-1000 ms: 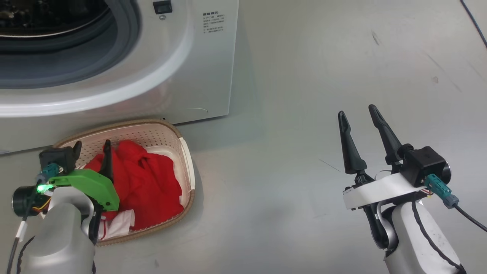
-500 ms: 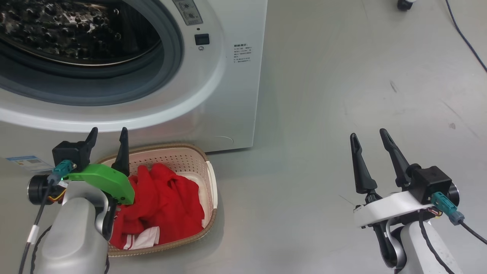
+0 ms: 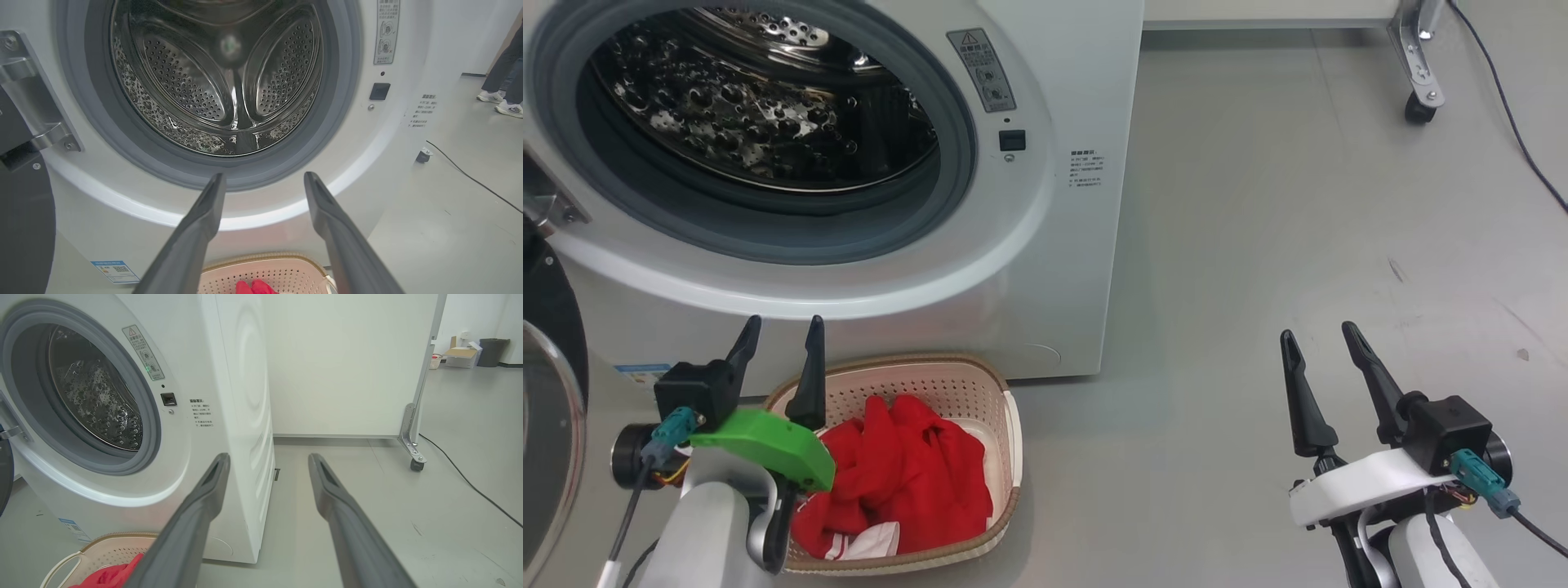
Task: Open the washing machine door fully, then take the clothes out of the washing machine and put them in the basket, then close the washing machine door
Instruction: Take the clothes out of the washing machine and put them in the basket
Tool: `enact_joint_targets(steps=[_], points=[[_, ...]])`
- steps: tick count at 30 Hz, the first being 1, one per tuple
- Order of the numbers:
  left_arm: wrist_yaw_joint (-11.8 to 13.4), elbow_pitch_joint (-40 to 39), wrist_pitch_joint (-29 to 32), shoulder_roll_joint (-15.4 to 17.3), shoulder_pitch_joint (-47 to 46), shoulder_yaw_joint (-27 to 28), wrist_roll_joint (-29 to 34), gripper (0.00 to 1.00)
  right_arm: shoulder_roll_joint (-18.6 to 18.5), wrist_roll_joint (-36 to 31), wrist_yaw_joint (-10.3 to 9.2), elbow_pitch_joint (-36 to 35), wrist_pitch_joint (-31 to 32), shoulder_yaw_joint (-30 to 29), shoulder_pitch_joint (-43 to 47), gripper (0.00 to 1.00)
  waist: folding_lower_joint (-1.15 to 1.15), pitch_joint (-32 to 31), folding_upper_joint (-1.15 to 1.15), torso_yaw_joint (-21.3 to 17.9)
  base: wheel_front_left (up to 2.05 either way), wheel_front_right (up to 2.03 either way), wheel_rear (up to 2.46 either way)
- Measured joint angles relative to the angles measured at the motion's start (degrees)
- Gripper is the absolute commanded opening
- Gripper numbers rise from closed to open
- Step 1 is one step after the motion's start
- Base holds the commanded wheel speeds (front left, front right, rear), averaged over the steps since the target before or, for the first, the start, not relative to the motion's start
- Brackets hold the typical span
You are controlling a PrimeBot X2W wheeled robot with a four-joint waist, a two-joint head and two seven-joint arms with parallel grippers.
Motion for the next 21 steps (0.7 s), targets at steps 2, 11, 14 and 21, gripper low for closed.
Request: enact_joint_targets(steps=[2, 11, 14, 21], points=[[0.00, -1.15, 0.00, 0.00, 1.44, 0.02, -0.76, 1.00, -0.01, 0.00, 0.00, -0.05, 0.00, -0.18, 0.54, 1.00, 0.00, -0.77, 0.00, 0.37, 0.00, 0.00, 0.00], [-0.19, -7.43, 0.00, -0.05, 5.84, 0.64, -1.10, 1.00, -0.03, -0.07, -0.07, -1.49, -0.01, -1.01, 1.49, 1.00, 0.00, -1.89, 0.00, 1.65, 0.00, 0.00, 0.00], [-0.22, -9.11, 0.00, -0.07, 6.59, 0.86, -1.09, 1.00, -0.02, -0.07, -0.07, -1.80, -0.01, -1.15, 1.49, 1.00, 0.00, -1.91, 0.00, 1.79, 0.00, 0.00, 0.00], [-0.23, -11.13, 0.00, -0.07, 9.35, 0.76, -1.04, 1.00, -0.01, -0.07, -0.07, -1.91, 0.00, -1.14, 1.61, 1.00, 0.00, -2.26, 0.00, 2.01, 0.00, 0.00, 0.00]])
